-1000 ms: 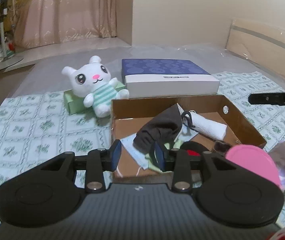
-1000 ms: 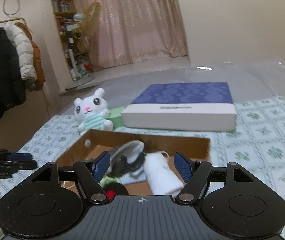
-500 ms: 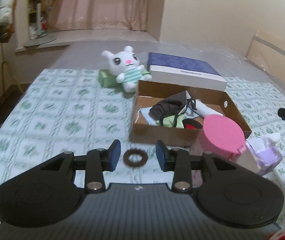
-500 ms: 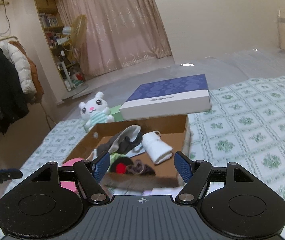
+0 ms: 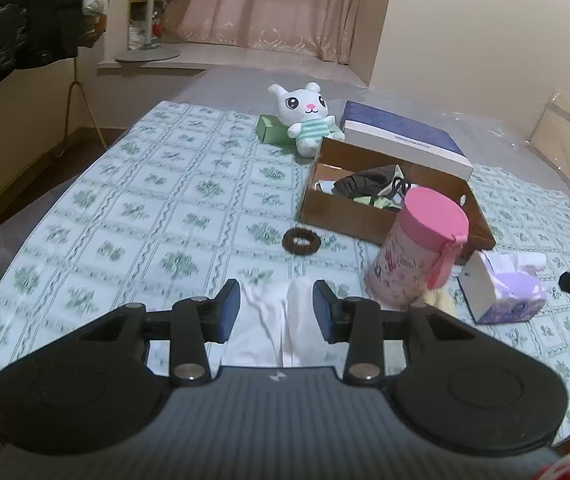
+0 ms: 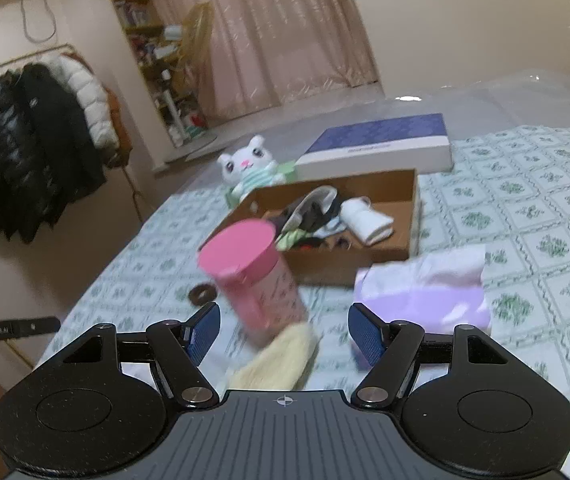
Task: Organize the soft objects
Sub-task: 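Move both tools back to the pile, right tool approaching the white translucent sheet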
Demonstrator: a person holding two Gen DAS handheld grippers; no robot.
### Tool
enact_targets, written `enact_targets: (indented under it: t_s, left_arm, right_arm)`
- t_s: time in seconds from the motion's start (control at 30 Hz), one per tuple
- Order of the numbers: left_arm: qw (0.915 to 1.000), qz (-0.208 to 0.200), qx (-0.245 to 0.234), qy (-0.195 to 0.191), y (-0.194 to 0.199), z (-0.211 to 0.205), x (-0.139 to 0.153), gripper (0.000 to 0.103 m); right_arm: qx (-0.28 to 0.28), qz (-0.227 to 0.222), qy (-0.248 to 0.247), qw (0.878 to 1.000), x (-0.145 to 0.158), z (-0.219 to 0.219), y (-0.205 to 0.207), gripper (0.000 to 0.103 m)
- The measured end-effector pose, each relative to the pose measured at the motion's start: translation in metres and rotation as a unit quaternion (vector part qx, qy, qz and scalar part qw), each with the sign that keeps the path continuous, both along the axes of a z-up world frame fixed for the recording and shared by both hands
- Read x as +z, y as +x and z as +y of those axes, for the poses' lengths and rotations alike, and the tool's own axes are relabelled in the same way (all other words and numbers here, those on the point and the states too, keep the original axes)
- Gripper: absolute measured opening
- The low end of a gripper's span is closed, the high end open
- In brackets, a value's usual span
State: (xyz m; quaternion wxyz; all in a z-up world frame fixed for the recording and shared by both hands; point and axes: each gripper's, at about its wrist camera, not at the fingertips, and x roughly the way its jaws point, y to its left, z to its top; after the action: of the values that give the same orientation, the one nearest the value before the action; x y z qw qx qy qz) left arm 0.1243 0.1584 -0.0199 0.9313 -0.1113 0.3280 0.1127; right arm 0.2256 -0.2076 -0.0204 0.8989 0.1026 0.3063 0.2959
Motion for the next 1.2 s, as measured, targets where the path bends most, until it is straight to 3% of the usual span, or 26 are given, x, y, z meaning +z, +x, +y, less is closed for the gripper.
enact_targets:
  t_s: [0.6, 0.8, 1.2]
  left_arm:
    - [0.9999, 0.013, 0.003, -0.004, -0.076, -0.04, -0.003, 0.036]
    - [0.9998, 0.015, -0.001, 0.01, -0.085, -0.051, -0.003, 0.036]
    - [0.9995, 0.032, -0.003, -0.003, -0.082, -0.045, -0.019, 0.036]
  right_arm:
    - [0.052, 0.01, -0.04, 0.998, -0.017, 0.027, -0.084, 0.071]
    - [0.06, -0.004, -0.044, 0.997, -0.017, 0.028, -0.098, 0.071]
    - [0.088, -0.016, -0.078, 0.993, -0.026, 0.052, -0.102, 0.071]
